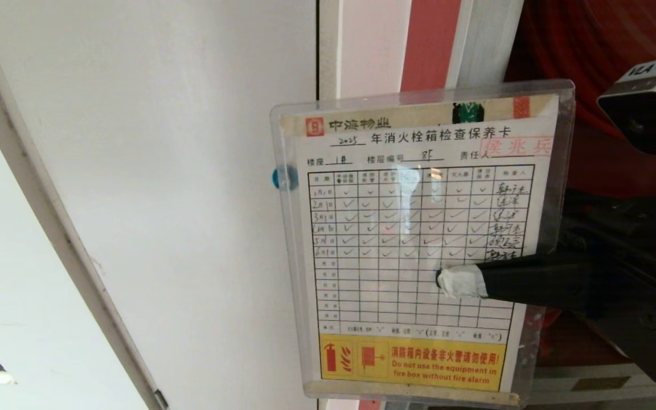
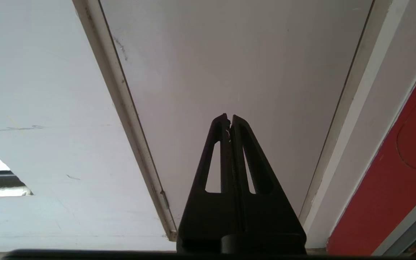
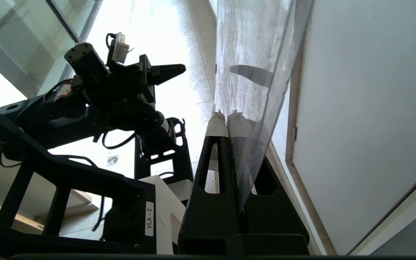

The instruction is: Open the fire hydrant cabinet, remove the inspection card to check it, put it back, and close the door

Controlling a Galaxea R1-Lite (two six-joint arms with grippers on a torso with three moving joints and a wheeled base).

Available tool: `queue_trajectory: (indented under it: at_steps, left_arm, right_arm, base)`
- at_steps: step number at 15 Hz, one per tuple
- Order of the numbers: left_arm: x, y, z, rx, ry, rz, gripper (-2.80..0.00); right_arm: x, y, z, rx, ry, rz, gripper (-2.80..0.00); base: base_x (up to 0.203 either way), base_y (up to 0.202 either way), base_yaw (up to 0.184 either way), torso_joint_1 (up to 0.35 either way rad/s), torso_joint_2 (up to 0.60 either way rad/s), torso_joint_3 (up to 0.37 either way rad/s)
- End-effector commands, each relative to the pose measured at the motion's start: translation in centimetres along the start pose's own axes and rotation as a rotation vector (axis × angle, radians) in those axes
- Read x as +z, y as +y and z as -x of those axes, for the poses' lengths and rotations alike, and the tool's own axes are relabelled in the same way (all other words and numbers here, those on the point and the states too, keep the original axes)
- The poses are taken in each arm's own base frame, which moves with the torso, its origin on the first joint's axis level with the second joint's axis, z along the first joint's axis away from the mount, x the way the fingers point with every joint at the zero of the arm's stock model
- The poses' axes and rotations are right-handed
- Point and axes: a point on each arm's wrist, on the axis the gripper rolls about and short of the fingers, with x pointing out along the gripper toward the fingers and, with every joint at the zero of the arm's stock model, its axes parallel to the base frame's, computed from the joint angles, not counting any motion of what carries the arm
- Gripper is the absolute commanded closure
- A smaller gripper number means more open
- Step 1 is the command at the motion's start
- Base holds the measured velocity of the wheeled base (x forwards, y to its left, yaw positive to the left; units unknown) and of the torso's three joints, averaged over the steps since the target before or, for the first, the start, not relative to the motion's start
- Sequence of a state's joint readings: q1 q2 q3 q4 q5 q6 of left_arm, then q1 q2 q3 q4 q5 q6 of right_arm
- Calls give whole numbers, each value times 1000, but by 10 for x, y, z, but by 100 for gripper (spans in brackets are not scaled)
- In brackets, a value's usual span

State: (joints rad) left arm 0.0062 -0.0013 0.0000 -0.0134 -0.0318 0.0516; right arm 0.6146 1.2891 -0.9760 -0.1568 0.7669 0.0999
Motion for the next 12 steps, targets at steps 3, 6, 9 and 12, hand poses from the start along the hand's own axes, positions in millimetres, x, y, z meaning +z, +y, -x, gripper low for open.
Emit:
queue_trajectory:
  at_steps: [3, 6, 9, 12]
  left_arm:
    - [-2, 0, -1, -1, 7, 0, 0]
    - [-2, 0, -1, 1, 7, 0, 0]
    - [-2, 0, -1, -1, 7, 0, 0]
    - [-2, 0, -1, -1, 7, 0, 0]
  right_arm:
    - [0, 1, 0, 10, -1, -3, 0]
    - [0, 2, 0, 11, -2, -3, 0]
    - [3, 3, -1, 21, -12, -31, 0]
    - [9, 7, -4, 49, -55, -110, 0]
  base:
    - [0, 0, 0, 0, 0, 0]
    - [0, 0, 0, 0, 0, 0]
    - [0, 0, 0, 0, 0, 0]
    - [0, 0, 0, 0, 0, 0]
